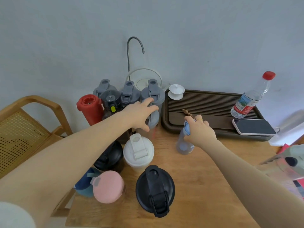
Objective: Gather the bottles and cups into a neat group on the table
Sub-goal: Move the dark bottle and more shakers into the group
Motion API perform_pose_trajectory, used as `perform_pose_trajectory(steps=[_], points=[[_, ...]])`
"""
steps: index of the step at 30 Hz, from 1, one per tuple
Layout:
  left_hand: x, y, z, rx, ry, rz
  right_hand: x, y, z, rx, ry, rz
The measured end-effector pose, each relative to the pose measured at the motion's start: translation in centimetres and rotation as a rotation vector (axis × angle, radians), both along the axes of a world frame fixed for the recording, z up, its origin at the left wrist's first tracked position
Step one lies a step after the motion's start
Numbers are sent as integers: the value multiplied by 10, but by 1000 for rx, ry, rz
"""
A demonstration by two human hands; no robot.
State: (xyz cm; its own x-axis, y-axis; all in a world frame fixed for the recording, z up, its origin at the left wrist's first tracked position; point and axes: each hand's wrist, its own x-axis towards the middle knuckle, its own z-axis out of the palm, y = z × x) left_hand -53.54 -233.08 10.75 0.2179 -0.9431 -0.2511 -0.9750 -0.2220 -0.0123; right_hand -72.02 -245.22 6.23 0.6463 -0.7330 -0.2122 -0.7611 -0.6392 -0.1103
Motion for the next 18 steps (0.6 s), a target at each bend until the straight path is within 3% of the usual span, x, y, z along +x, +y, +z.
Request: perform_pose_trajectory(steps=[4, 7, 9, 11, 12, 14, 18], points=[[-15, 16, -1, -172, -61, -7, -9, 0, 3, -5, 46, -33], [-24, 37, 2, -325, 68, -34, -10, 9, 8, -187, 83, 64], [-25, 55, 6, -378, 98, -35, -4, 25, 15, -154, -164, 281], [-26, 75, 9, -426, 99, 14, 8, 48, 26, 101, -378, 534], [-27, 85, 12, -445, 101, 48, 15, 59, 29, 209, -368, 656], [-29, 105, 15, -465, 102, 100, 28, 77, 26, 231, -218, 854], [-31, 139, 15, -479, 88, 123, 49, 86, 12, 227, -21, 899]])
